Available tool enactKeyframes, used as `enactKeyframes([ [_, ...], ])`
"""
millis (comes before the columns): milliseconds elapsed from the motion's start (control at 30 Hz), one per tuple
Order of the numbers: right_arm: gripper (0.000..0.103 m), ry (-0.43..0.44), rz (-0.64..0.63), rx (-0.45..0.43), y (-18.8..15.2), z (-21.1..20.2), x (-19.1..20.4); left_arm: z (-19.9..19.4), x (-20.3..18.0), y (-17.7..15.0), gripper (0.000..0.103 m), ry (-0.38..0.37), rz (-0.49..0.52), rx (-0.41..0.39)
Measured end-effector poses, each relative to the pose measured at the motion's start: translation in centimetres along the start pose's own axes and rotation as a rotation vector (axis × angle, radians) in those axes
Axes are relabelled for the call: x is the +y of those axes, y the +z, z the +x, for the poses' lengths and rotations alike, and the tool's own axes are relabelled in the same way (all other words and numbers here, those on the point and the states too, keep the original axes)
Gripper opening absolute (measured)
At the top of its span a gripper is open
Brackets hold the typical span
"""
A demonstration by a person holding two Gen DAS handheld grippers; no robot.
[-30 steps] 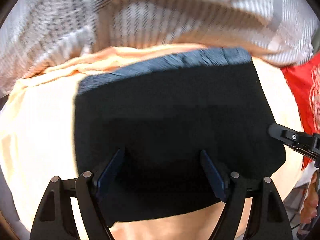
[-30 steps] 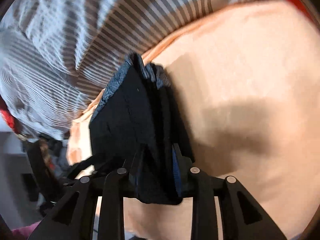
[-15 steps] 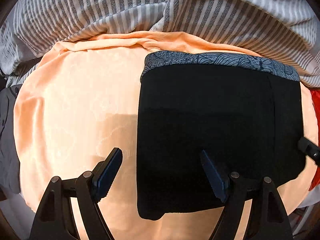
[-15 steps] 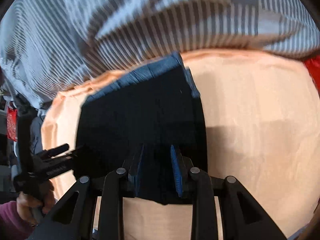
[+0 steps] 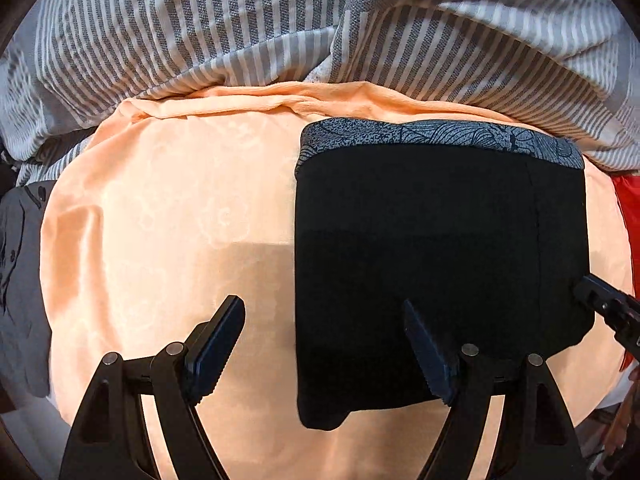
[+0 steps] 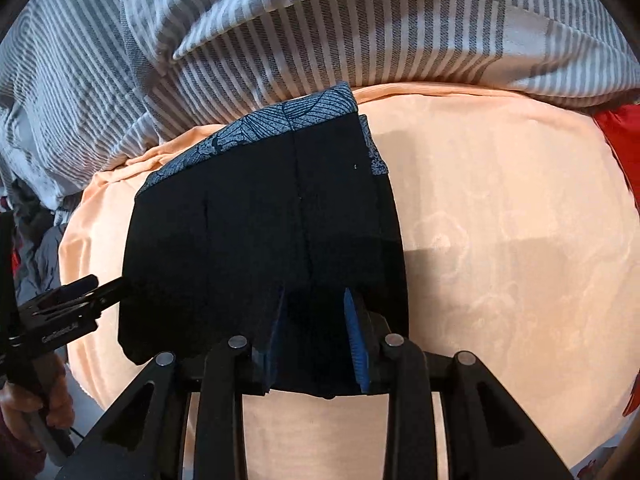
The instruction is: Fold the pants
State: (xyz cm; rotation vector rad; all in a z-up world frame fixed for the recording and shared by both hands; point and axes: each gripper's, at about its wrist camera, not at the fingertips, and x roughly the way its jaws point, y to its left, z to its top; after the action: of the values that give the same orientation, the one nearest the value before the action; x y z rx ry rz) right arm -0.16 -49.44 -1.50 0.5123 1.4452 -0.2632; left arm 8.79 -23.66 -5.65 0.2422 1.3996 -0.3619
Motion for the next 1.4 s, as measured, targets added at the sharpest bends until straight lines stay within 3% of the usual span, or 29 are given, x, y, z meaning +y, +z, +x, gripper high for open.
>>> enactKeyframes([
  [167,0.036,-0.054,-0.008,-0.009,-0.1,0.3,0.8,-0.8,1.4,-1.2,0.081,-0.021,-0.003,-0.004],
  [333,0.046,-0.108,0.023,0.006,-0.9,-0.2,2.0,-1.4,3.4,-2.1,0.081,-0.051,0.023,-0.008],
  [500,0.061,-0.068,0.051,-0.035,-3.0,-2.2,2.5,-1.0,6.1,-1.9,0.081,-0.192,0.022,-0.002],
  [600,0.074,-0.049,0.084,-0.084,-3.2,-3.0,1.0,0.2,6.9,-0.7,0.081,-0.273,0.008,0.028],
  [733,0.080,0.046,0.170,-0.072,-1.8,-2.4,-3.1,2.9,7.0,1.3,0.081,-0.390,-0.034,0.082],
  [867,0.080,0.149,0.159,-0.019,0.4,-0.5,-7.1,5.4,5.9,2.6,0.081,-0.435,-0.069,0.124],
  [933,0.080,0.261,0.162,0.040,1.3,1.5,-8.6,6.4,5.2,2.8,0.081,-0.438,-0.081,0.138],
  [1067,0.081,0.426,0.137,0.144,2.5,5.1,-9.5,8.2,4.0,3.0,0.093,-0.476,-0.111,0.149],
  [1200,0.081,0.564,0.141,0.172,3.5,6.8,-9.6,8.9,3.0,3.0,0.093,-0.511,-0.158,0.146],
  [1267,0.074,0.610,0.142,0.208,3.8,7.6,-9.0,8.4,2.2,2.9,0.092,-0.488,-0.168,0.121],
  [1400,0.047,0.611,0.169,0.217,3.9,7.1,-8.0,6.7,1.6,2.7,0.074,-0.461,-0.179,0.082],
])
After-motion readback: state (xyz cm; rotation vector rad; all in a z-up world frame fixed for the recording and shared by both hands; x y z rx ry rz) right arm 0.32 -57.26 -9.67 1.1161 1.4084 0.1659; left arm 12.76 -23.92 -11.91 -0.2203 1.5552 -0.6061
